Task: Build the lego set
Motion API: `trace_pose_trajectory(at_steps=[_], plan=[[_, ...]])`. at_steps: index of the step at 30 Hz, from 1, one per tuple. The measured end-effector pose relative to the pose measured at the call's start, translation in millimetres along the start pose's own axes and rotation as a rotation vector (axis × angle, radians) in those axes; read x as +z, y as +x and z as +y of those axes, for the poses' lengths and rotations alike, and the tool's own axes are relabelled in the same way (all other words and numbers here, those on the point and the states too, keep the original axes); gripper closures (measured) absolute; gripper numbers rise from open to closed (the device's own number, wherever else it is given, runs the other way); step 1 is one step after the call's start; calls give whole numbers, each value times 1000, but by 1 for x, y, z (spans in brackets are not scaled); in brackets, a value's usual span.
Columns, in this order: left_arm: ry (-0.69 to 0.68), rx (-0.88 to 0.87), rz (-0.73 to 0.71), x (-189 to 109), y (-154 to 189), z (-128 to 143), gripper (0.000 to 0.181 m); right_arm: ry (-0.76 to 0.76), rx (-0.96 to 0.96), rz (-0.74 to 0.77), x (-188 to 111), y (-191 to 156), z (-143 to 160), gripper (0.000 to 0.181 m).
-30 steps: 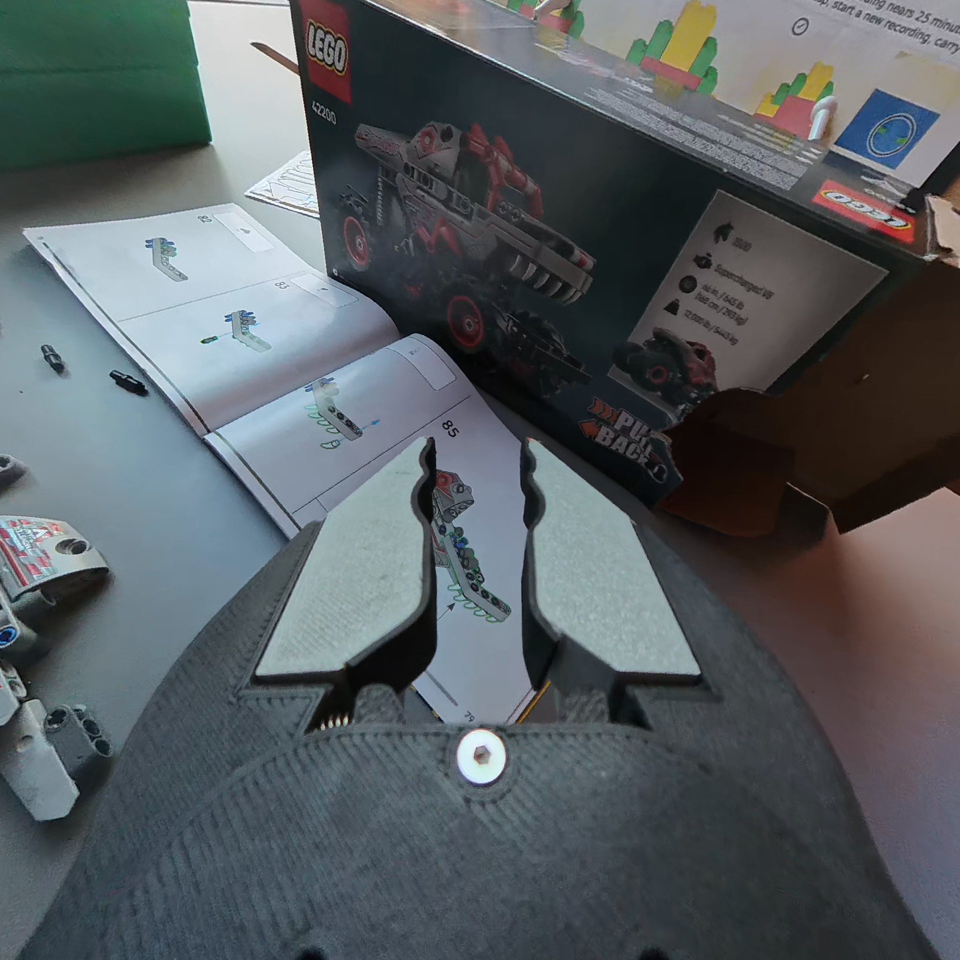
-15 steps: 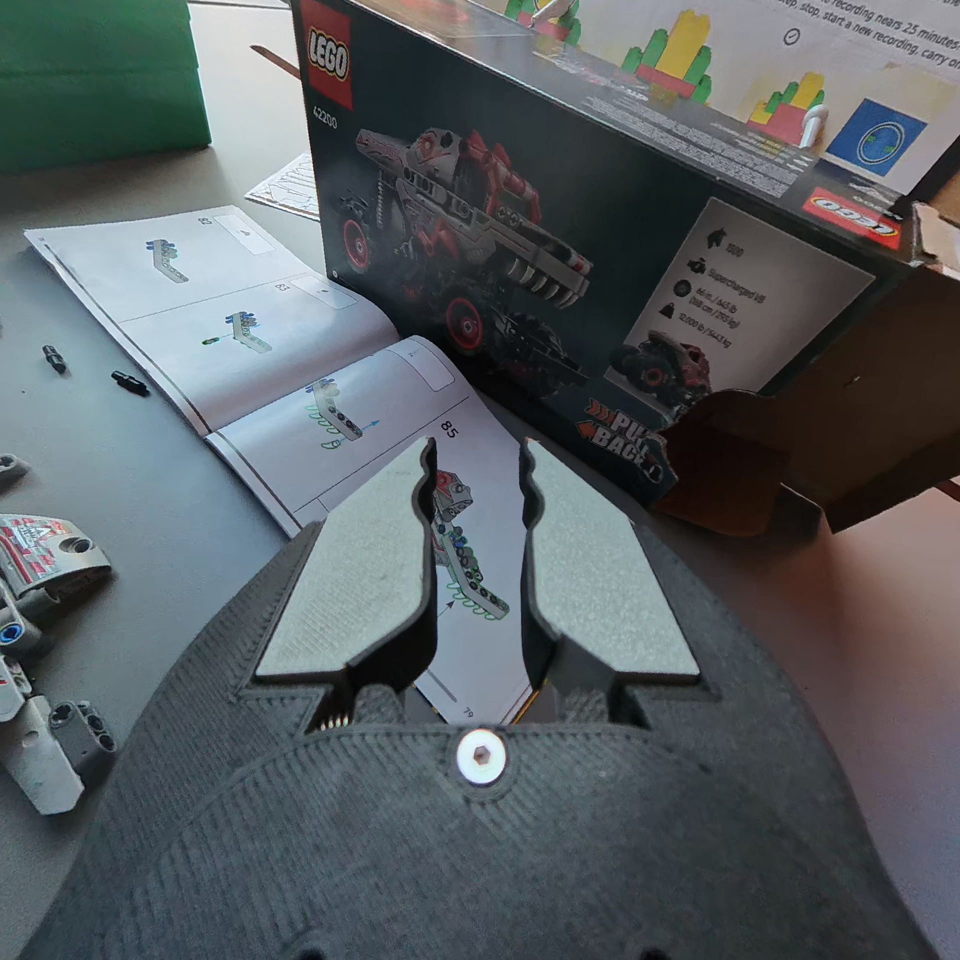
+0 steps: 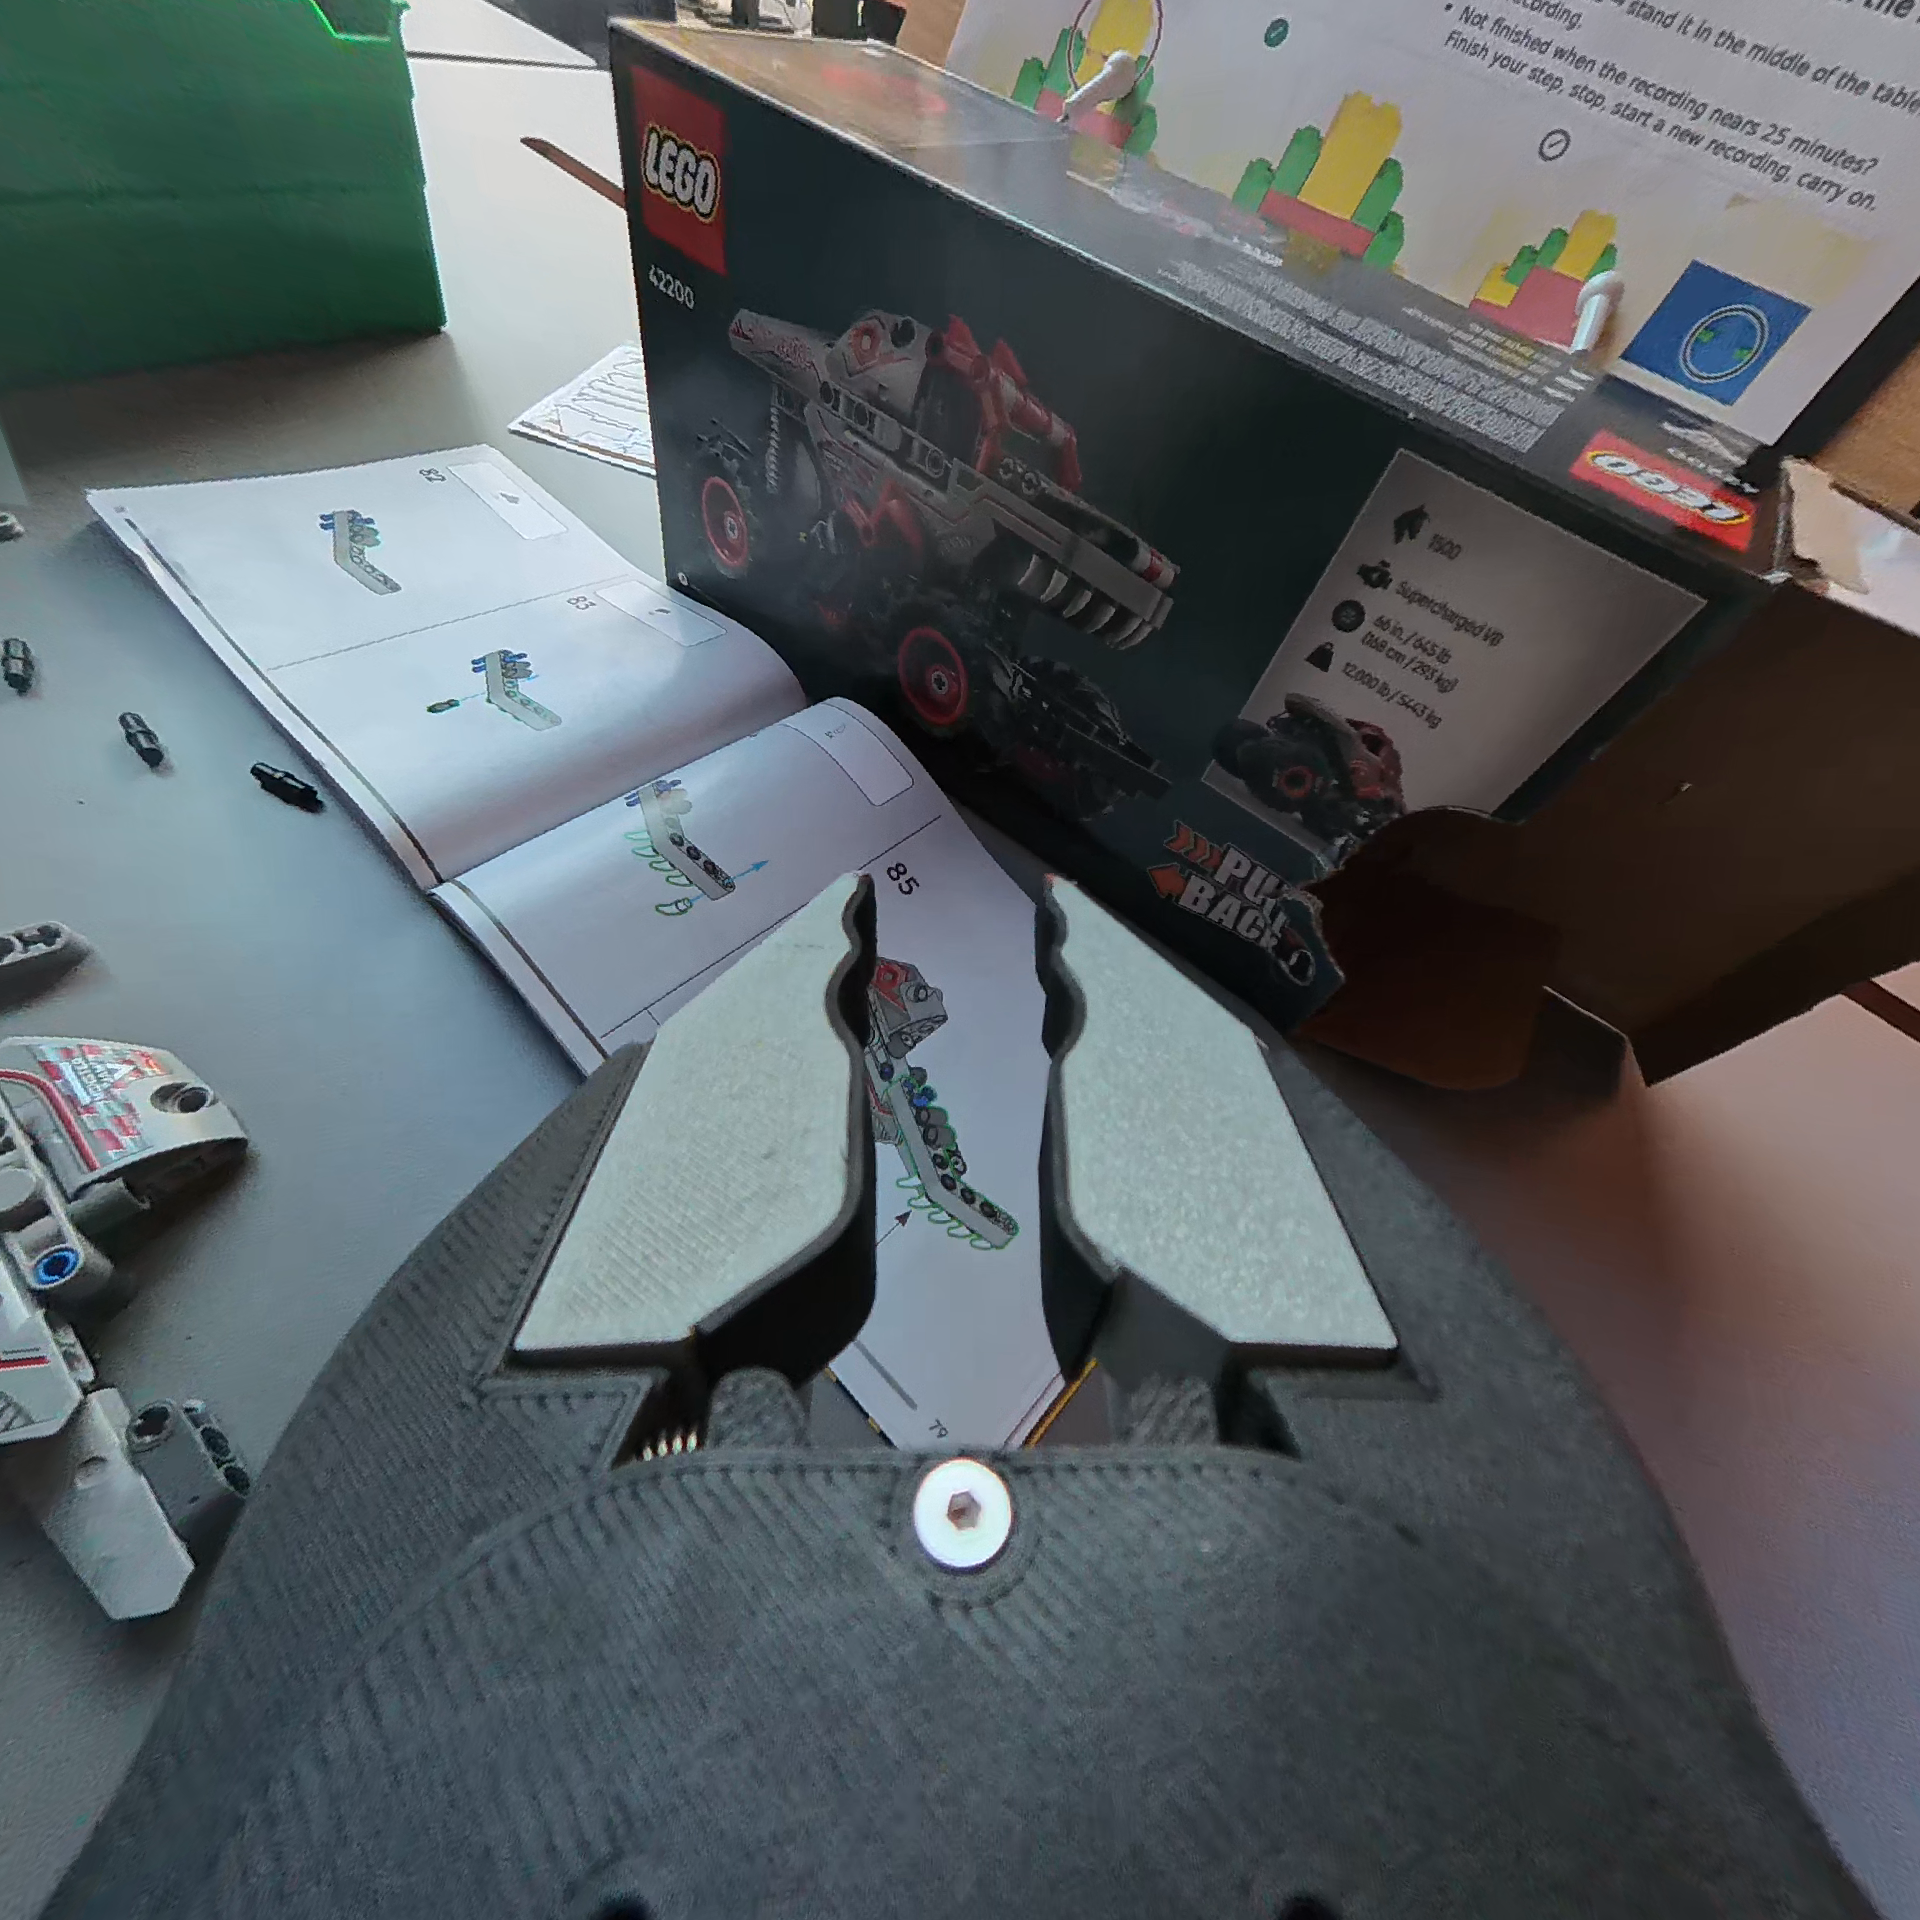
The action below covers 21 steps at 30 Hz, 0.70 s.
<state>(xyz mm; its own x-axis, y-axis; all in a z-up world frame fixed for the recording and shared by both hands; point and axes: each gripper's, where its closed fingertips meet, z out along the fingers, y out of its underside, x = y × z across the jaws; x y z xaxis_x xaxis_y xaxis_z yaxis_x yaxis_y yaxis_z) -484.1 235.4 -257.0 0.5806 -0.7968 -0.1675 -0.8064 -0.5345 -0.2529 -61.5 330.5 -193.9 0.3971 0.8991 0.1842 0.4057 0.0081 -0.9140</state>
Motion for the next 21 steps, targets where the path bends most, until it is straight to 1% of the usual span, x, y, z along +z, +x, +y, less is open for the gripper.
trace_pose_trajectory(at_steps=[1,3,5,7,10,12,14,15,16,17,19,21], plan=[[-10,5,-2,0,0,1,180,3,0,0,-1,0,-1,154],[-40,3,17,-2,5,3,180,10,-1,-2,-2,-1,-2,155],[-35,7,36,-11,12,3,180,15,-7,-5,-3,-2,-4,154],[-15,27,-22,-33,7,2,180,24,-13,-8,-4,-3,-7,155],[69,-27,-64,-76,5,-10,179,50,-13,-20,-7,-6,-13,155],[167,-27,-47,-108,21,-38,180,69,-22,-24,-9,-8,-19,155],[250,81,-55,-140,53,-77,179,87,-28,-30,-11,-11,-24,156],[271,153,-66,-149,74,-95,179,94,-31,-32,-12,-13,-27,156],[273,214,-44,-151,99,-109,179,102,-38,-33,-13,-14,-29,156],[245,257,-2,-144,125,-118,179,111,-46,-32,-15,-16,-32,156],[142,321,67,-115,172,-127,179,134,-55,-34,-19,-19,-37,156],[66,404,75,-83,207,-134,180,160,-56,-38,-23,-21,-43,156]])
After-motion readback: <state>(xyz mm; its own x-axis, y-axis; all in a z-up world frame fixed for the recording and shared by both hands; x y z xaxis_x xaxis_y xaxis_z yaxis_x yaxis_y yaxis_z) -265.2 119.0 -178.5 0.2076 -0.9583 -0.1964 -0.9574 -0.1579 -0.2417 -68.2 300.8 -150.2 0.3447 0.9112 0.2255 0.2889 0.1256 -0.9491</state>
